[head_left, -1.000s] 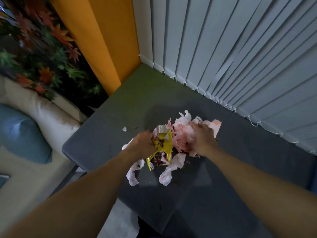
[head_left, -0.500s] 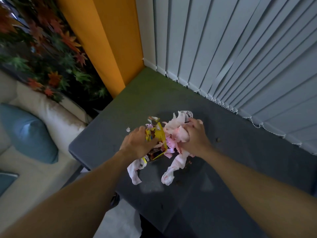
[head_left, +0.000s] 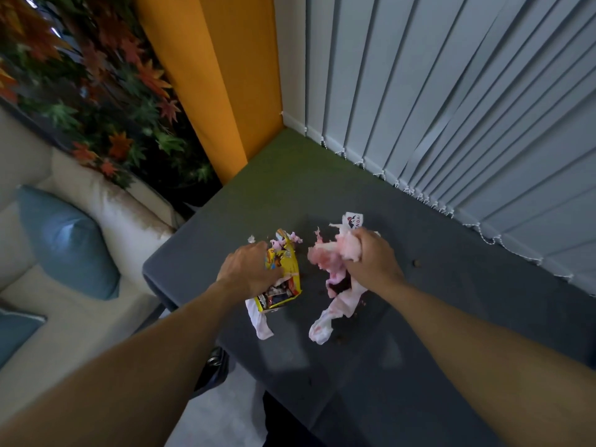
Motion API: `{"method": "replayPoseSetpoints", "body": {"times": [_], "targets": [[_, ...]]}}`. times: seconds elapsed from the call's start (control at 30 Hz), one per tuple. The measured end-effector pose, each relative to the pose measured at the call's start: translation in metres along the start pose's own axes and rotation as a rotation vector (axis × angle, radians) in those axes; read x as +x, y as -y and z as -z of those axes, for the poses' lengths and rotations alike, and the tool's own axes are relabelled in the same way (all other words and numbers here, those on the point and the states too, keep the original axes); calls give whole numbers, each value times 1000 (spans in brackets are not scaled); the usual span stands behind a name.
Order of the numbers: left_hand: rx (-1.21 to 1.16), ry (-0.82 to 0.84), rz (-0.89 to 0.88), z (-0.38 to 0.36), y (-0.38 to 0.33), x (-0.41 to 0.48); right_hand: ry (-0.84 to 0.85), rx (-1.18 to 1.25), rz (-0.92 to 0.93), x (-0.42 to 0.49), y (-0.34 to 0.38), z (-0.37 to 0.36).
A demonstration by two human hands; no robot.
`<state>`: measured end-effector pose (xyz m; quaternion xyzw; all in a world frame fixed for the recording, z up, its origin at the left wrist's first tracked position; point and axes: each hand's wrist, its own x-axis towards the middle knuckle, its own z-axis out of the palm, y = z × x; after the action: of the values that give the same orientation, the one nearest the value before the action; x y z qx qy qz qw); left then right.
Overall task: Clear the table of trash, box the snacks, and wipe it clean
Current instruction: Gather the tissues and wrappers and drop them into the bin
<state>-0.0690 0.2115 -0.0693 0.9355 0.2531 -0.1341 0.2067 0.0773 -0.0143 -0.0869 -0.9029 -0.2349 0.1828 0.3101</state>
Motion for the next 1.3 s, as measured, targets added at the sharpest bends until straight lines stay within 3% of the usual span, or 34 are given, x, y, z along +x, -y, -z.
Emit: {"method": "replayPoseSetpoints", "body": {"times": [0.43,0.67,0.9,1.03,1.3], "targets": [[-30,30,-103,29,-17,-3,-153,10,69,-4,28,48],[-26,148,-111,11,-11,-13,13,22,104,-34,18,22],[22,268,-26,-28,4,-24,317,-265,146,-61,-10,-28],[-34,236,-44,-38,8,-28,232,-325,179,-71,-13,-46],[-68,136,-58,-23,8,-24,79,-202,174,-58,3,-21]]}}
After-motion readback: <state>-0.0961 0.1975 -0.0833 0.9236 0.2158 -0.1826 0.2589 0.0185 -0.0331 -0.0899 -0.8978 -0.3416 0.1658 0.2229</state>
